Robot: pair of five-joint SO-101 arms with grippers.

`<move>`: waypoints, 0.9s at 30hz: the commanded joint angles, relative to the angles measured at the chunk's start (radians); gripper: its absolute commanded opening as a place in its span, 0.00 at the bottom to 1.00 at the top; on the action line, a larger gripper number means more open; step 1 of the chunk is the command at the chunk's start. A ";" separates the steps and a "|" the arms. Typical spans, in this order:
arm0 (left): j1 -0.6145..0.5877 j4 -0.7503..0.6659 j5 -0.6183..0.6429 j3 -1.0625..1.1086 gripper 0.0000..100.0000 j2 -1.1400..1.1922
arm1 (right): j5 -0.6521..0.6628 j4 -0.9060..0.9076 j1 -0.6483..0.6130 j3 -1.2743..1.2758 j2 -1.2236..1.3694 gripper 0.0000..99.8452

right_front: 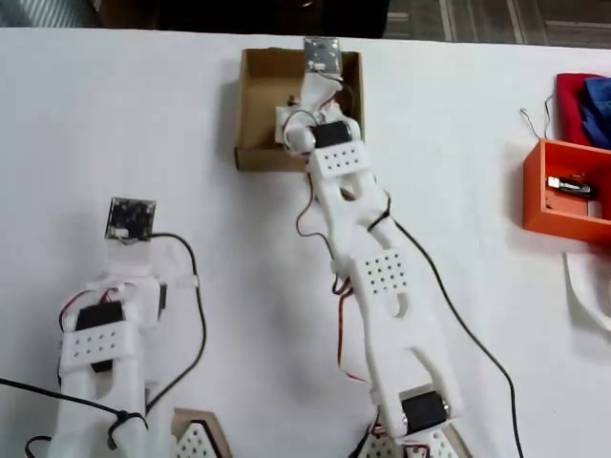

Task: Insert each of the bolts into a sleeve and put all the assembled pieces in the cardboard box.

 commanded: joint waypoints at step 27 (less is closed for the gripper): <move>-0.006 -0.012 -0.008 -0.002 0.11 -0.008 | 0.011 -0.030 -0.015 -0.011 0.028 0.02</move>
